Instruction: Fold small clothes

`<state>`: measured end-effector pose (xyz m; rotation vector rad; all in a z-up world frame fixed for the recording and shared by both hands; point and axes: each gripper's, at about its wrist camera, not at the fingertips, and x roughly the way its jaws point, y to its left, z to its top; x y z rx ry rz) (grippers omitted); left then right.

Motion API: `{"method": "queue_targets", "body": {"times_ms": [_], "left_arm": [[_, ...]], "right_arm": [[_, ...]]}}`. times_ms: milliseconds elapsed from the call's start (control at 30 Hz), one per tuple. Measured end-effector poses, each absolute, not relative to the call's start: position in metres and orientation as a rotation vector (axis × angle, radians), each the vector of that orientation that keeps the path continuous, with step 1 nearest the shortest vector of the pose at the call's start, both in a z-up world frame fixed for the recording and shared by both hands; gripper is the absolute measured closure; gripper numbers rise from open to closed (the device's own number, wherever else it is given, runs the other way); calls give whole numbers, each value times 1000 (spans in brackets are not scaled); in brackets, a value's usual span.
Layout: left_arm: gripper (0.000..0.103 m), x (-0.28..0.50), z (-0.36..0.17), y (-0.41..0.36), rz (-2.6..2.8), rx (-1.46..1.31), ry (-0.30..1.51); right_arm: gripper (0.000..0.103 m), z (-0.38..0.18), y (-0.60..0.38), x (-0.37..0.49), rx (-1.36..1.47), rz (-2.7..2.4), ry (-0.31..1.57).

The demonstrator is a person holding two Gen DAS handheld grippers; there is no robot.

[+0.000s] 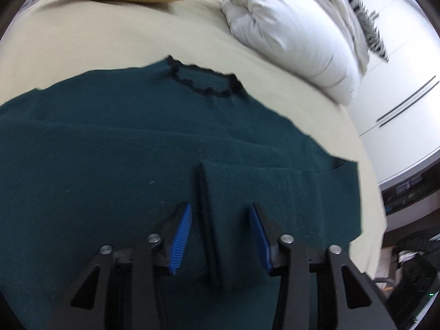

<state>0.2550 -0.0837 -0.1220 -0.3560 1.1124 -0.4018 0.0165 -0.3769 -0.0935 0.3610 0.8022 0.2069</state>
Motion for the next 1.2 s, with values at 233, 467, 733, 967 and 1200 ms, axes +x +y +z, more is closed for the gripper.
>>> {"method": "queue_targets", "body": {"times_ms": [233,467,733,967,1200], "left_arm": [[93,246,-107,-97,-382,-232,1072],[95,236,-72,-77,-376,-231,960],[95,239,-49,-22,-331,-307,841],[95,246,-89,2,-275,-323,915],[95,239,-112,8,-275,-351,959]], "right_arm": [[43,-82,-402,20,394,156,746],[43,-70,-451,20,435,13,698],[43,-83,-503,53,472,-83,762],[43,-98,-523,99,480,-116,810],[57,-111,-519,159,440,-68,890]]}}
